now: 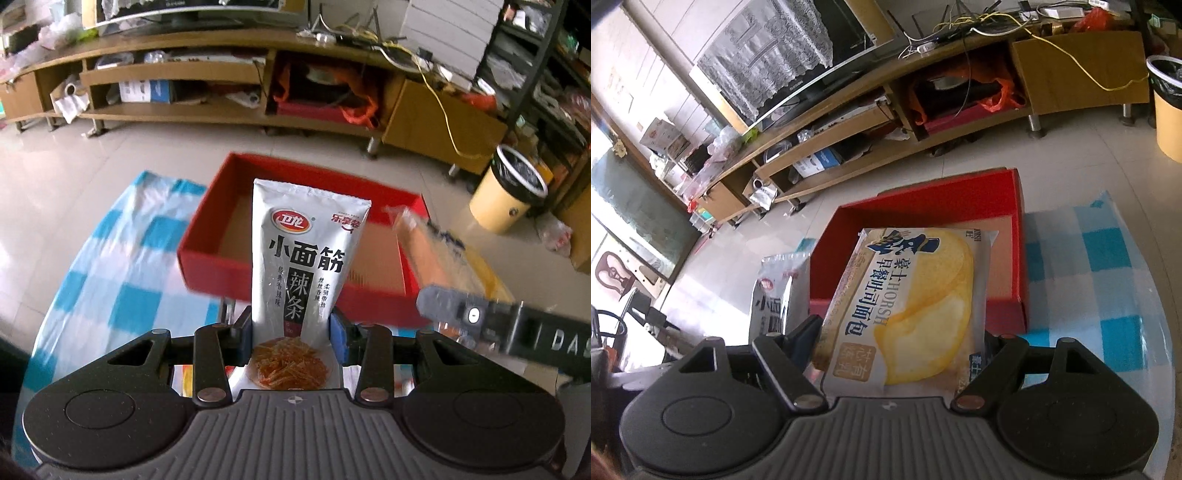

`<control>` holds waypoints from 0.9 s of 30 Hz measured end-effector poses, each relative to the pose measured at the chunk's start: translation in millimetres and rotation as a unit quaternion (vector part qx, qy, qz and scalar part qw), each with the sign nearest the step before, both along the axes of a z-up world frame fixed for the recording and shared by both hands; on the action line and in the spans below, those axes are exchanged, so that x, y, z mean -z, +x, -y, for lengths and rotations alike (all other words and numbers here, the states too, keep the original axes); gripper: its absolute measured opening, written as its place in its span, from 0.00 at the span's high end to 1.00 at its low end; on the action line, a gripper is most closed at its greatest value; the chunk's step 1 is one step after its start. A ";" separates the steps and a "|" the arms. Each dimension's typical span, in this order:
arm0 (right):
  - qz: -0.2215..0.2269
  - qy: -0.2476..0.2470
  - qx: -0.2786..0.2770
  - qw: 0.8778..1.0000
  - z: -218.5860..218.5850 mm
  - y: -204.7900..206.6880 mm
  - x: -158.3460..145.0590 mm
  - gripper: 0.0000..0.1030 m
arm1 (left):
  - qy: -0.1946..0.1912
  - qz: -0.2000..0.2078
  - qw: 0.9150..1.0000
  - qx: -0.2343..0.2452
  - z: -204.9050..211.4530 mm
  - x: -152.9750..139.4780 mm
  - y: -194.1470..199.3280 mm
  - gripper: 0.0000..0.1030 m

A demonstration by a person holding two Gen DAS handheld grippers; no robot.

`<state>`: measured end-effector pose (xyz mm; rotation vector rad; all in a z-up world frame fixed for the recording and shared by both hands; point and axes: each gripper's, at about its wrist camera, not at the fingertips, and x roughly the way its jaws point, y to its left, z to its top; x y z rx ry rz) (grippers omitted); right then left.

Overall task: Organize snacks
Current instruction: 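Lower both bags into the red box and open both tools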

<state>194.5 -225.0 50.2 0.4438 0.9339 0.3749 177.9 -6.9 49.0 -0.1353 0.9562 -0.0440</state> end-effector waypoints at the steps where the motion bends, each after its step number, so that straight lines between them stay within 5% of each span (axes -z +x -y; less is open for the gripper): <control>1: 0.002 -0.001 0.001 1.000 -1.3 4.2 -0.6 0.25 | -0.002 0.004 1.000 -0.004 -0.3 -0.1 6.2 0.53; 18: -0.010 -0.044 0.020 0.999 -11.3 79.4 35.2 0.25 | 0.030 0.015 0.999 -0.020 5.8 28.3 92.6 0.52; 27: -0.042 -0.066 -0.002 0.997 -27.7 100.9 71.1 0.26 | 0.051 -0.015 0.998 -0.027 2.4 64.1 109.0 0.54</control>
